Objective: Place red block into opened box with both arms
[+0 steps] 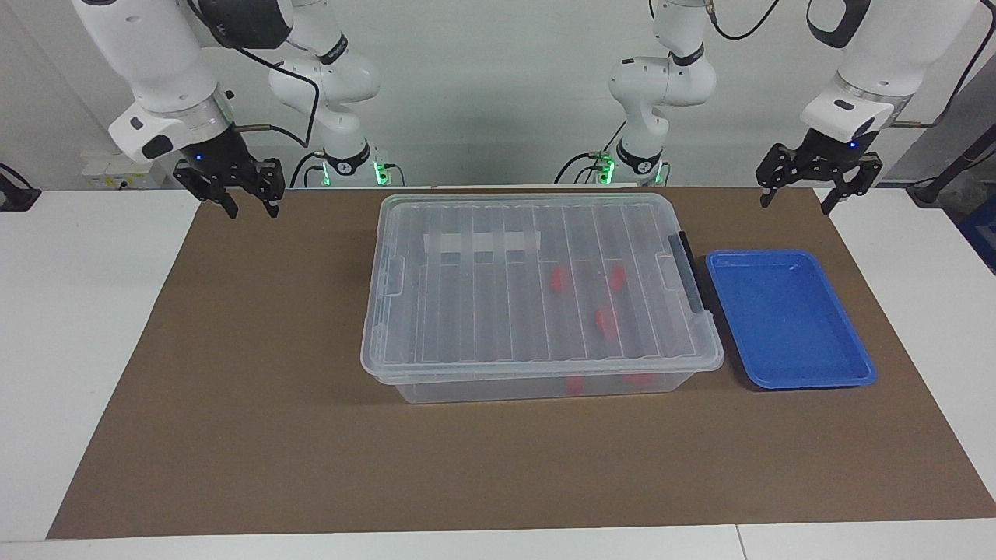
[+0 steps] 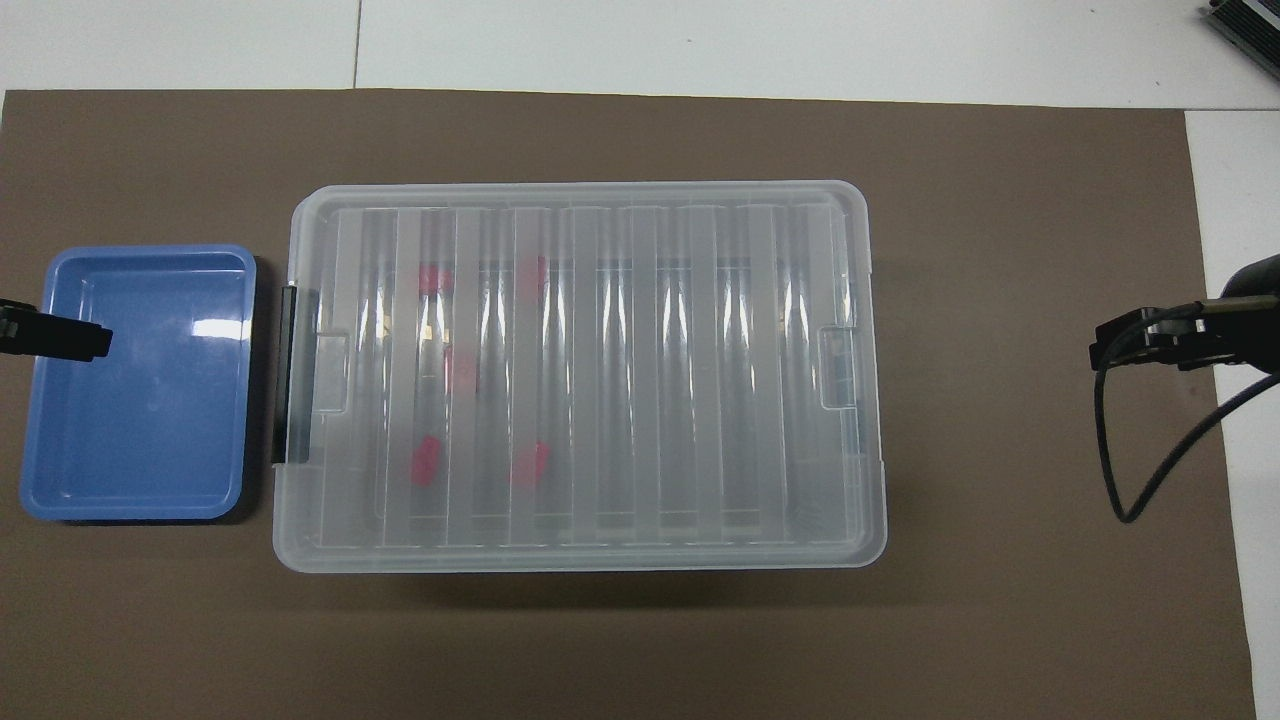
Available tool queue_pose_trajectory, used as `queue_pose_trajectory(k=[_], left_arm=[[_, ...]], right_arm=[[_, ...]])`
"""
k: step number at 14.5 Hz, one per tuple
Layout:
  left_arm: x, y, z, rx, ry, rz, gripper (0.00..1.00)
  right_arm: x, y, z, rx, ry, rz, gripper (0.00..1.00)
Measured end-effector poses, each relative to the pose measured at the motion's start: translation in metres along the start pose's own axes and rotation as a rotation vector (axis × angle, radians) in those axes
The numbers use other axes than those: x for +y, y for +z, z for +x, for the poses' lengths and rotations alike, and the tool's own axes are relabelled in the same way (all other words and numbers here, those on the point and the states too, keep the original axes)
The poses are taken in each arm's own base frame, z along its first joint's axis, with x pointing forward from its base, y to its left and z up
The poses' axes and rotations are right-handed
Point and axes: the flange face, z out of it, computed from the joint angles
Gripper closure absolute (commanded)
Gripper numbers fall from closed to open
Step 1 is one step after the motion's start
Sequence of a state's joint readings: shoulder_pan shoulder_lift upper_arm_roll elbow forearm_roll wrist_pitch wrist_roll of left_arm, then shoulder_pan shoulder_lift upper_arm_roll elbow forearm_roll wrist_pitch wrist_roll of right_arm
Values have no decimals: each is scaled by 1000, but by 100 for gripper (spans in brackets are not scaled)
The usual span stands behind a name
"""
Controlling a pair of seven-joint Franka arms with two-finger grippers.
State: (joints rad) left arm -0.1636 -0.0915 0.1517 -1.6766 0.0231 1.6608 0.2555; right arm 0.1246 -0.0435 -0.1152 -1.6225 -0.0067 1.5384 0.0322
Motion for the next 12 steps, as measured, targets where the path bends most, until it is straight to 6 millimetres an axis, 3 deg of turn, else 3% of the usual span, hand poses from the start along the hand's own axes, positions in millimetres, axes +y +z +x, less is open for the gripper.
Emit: queue_pose_trajectory(k=[8, 12], left_arm=[[-2, 7, 8, -10, -2, 2, 0], [-3, 7, 8, -17, -4, 0, 0]], right_arm=[[5, -11, -7, -34, 6, -22, 0], [27, -19, -10, -42, 6, -19, 0]])
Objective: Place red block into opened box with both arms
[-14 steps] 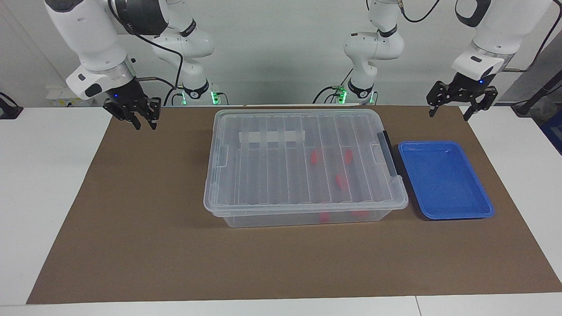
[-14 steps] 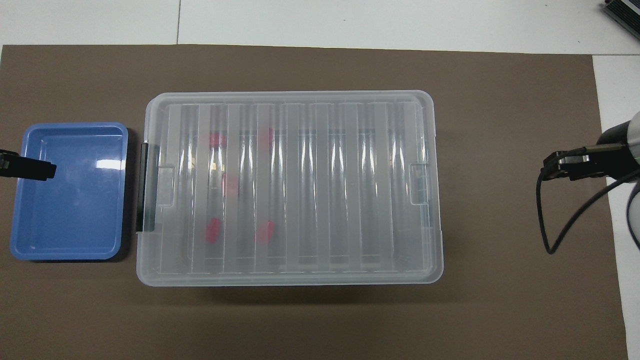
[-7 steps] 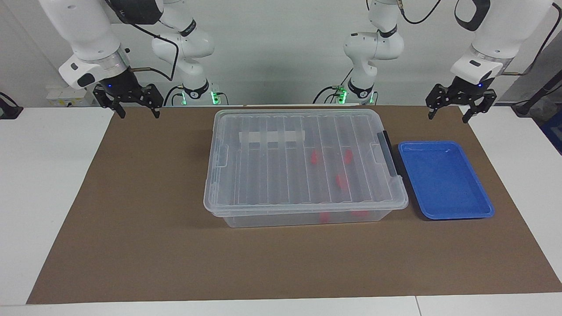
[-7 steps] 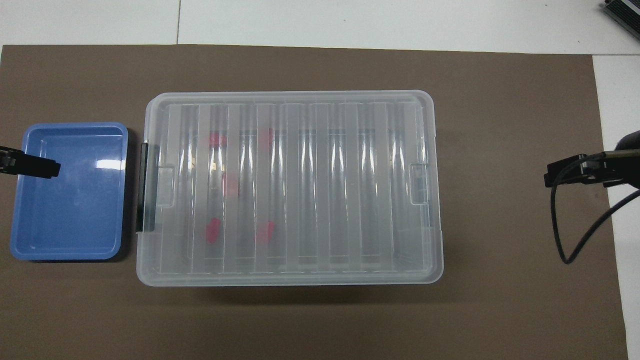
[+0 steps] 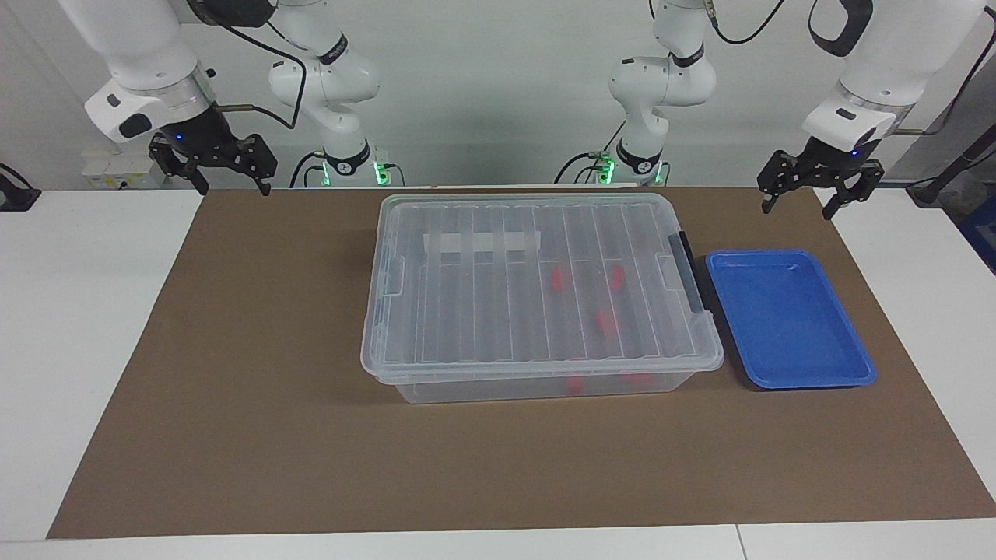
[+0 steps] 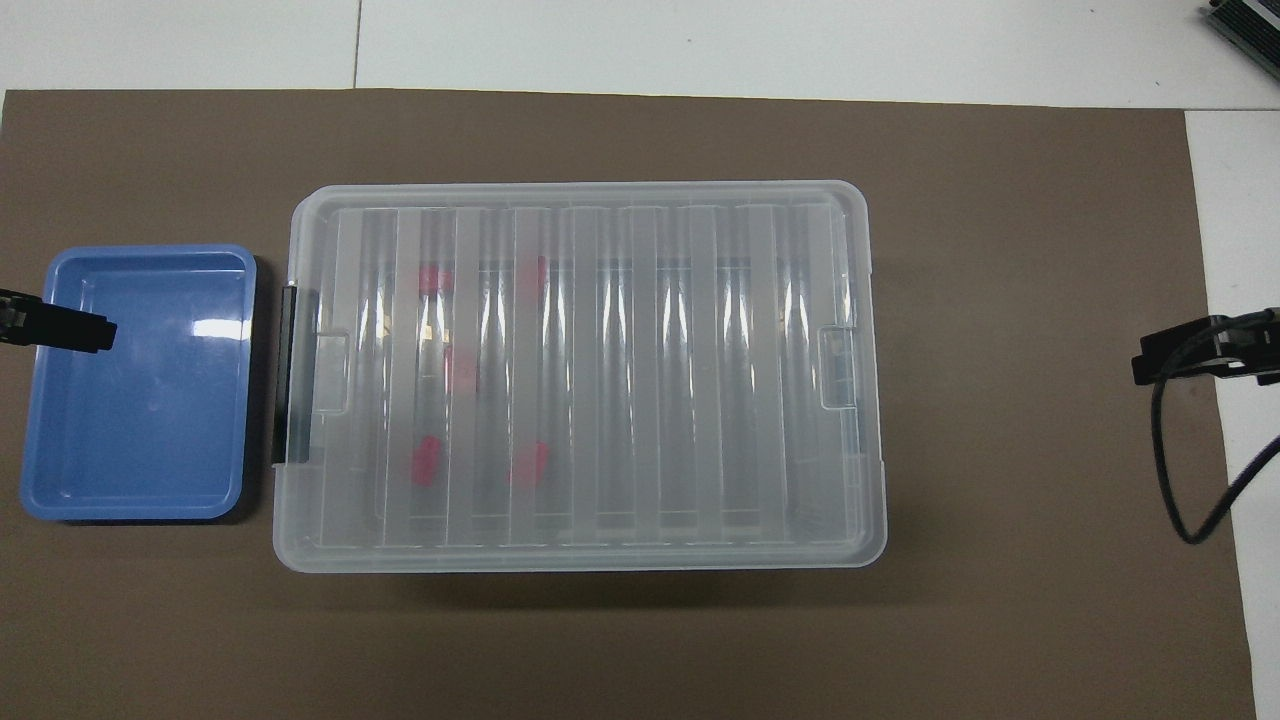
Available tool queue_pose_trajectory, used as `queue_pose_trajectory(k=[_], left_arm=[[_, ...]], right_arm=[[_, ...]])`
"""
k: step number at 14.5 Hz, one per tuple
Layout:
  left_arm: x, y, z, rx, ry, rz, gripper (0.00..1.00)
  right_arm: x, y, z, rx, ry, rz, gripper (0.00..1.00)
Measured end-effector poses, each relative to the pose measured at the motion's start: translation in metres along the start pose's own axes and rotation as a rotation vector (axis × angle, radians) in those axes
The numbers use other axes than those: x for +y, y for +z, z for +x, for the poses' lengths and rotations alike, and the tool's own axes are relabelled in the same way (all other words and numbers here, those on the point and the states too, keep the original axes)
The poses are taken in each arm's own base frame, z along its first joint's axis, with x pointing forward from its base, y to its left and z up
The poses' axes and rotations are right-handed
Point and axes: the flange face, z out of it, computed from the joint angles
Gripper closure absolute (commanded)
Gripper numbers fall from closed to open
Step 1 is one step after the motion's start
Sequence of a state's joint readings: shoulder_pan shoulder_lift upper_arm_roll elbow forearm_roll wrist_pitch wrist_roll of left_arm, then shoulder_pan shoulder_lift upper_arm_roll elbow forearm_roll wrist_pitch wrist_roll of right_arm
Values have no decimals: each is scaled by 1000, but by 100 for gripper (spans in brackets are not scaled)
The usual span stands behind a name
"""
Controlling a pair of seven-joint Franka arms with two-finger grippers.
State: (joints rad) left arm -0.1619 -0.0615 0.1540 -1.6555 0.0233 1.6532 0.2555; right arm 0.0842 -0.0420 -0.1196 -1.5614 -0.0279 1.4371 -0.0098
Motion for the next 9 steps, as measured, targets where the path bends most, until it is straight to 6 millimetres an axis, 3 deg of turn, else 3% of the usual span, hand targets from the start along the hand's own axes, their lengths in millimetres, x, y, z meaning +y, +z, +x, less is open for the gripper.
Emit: queue_pose_trajectory(k=[3, 9], left_arm=[[0, 1, 0, -2, 0, 0, 0], [3, -7, 1, 13, 5, 3, 0]], right_arm=[[9, 1, 0, -2, 3, 1, 0], [1, 1, 1, -2, -11, 0, 0]])
